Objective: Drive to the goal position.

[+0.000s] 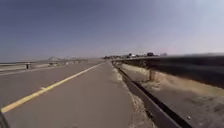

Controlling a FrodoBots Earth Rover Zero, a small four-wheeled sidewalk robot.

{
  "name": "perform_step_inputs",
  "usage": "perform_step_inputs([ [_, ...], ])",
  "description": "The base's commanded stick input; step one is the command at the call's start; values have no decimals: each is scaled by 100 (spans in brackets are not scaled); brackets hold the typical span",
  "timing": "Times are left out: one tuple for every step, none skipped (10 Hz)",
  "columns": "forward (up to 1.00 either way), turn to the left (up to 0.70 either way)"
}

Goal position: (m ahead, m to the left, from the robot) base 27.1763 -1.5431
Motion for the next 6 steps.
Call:
perform_step_inputs([
  [50, 0],
  [50, 0],
  [50, 0],
  [50, 0],
  [50, 0],
  [50, 0],
])
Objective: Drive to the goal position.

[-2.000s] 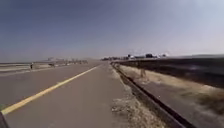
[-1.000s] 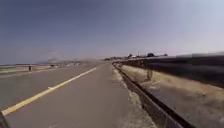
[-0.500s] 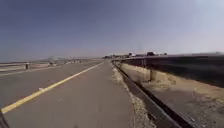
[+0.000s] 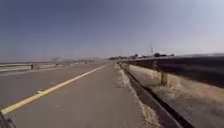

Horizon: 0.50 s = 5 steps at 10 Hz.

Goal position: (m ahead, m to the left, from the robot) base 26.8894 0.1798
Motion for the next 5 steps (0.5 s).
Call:
perform_step_inputs([
  [50, 0],
  [50, 0],
  [50, 0],
  [50, 0],
  [50, 0],
])
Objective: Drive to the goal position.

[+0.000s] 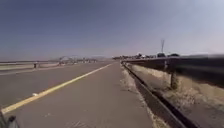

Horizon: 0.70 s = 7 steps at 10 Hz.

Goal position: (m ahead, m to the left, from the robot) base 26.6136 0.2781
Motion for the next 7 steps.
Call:
perform_step_inputs([
  [50, 0],
  [50, 0],
  [50, 0],
  [50, 0],
  [50, 0],
  [50, 50],
  [50, 50],
])
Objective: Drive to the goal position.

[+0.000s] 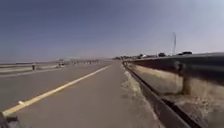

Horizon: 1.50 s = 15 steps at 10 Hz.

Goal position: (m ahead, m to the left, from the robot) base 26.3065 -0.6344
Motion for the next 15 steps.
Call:
perform_step_inputs([
  [50, 0],
  [50, 0],
  [50, 0],
  [50, 0],
  [50, 0],
  [50, 0],
  [50, 0],
  [50, 0],
  [50, 0],
  [50, 0],
  [50, 0],
  [50, 0],
  [50, 0],
  [50, 0],
  [50, 0],
])
